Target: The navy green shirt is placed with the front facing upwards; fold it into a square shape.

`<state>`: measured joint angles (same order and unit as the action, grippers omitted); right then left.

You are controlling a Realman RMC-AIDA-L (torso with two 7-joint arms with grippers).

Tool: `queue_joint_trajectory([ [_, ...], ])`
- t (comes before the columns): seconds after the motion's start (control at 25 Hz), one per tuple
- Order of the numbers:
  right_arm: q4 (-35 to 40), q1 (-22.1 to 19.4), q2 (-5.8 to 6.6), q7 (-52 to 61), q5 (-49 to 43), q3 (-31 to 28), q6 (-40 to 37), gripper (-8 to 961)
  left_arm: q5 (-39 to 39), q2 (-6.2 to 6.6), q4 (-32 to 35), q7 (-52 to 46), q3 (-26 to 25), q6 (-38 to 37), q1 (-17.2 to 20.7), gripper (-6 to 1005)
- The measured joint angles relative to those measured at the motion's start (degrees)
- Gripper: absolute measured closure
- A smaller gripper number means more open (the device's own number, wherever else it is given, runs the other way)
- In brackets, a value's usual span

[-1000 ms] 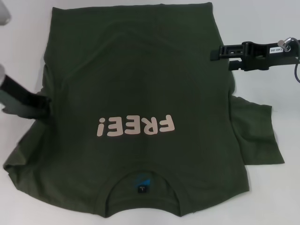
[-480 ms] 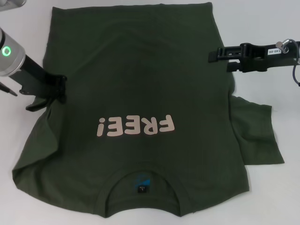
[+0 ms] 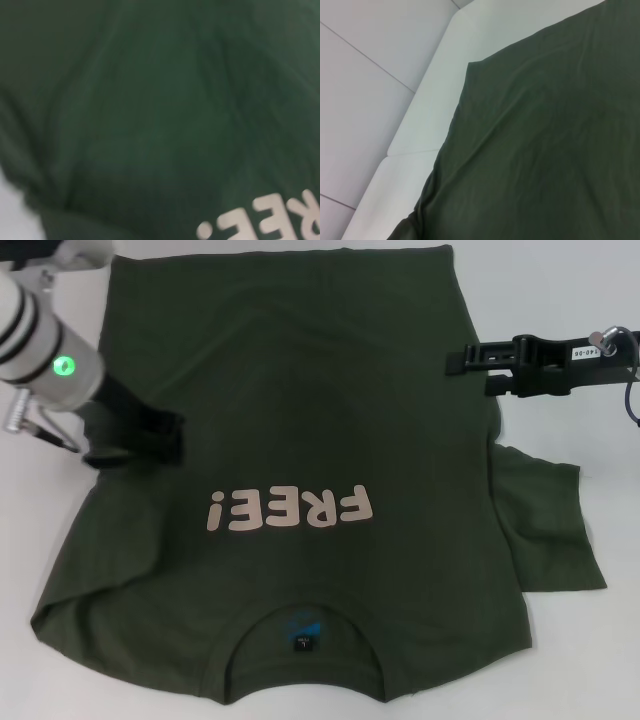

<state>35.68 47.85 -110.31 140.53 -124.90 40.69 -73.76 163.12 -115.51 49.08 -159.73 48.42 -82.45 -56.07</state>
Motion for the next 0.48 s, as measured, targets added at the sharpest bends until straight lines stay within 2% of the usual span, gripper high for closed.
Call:
queue_joint_trajectory([
  [0.12,0.0,-0.1,0.0,0.0,0.0,0.0,0.1,59,-2.1,-2.04,1.2,4.3,-0.5,1.9,0.1,825],
  [0.24,0.0,-0.2,0.0,0.0,0.0,0.0,0.2,60,-6.3,-2.82,1.8,8.6,-1.3,3.1,0.6,806],
  [0.4,0.0,-0.5,0.08,0.0,0.0,0.0,0.1,61,-6.3,-2.04,3.0,6.3,-1.9,4.2,2.6,722],
  [0.48,0.0,-0.6,0.21,-0.3,0.0,0.0,0.0,62,-7.5,-1.67,4.5,6.1,-2.9,3.8,4.9,681],
])
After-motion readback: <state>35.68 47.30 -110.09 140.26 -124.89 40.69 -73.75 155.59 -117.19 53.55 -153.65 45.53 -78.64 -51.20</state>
